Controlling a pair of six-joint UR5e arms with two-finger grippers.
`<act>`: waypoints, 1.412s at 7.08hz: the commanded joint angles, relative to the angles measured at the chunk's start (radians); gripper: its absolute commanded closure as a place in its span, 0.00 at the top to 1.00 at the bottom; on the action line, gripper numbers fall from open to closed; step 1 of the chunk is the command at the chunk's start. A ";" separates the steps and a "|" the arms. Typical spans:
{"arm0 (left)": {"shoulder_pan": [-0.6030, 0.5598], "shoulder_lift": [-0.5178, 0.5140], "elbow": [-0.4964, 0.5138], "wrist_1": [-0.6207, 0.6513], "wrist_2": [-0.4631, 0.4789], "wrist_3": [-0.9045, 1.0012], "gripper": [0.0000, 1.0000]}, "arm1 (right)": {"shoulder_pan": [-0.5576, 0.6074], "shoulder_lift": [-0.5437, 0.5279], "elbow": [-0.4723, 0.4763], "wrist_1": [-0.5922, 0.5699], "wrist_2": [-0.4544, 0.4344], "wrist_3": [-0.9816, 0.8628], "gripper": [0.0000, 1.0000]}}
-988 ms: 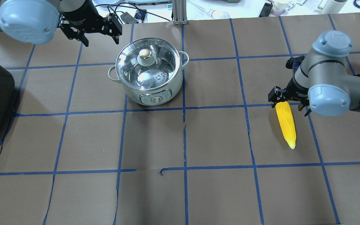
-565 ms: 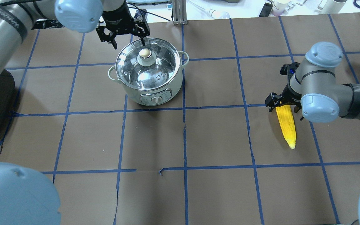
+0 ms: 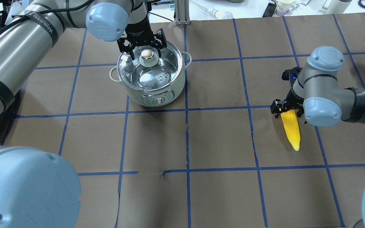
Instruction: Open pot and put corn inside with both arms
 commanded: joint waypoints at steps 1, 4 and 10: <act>-0.003 -0.003 -0.001 0.004 -0.002 0.000 0.62 | -0.002 0.021 -0.004 -0.007 0.009 0.004 0.36; -0.003 0.000 0.003 0.024 -0.003 -0.002 0.00 | 0.012 -0.026 -0.108 0.040 0.044 0.005 0.09; 0.185 0.049 0.059 -0.059 0.009 0.224 0.00 | 0.337 -0.017 -0.481 0.313 0.078 0.304 0.09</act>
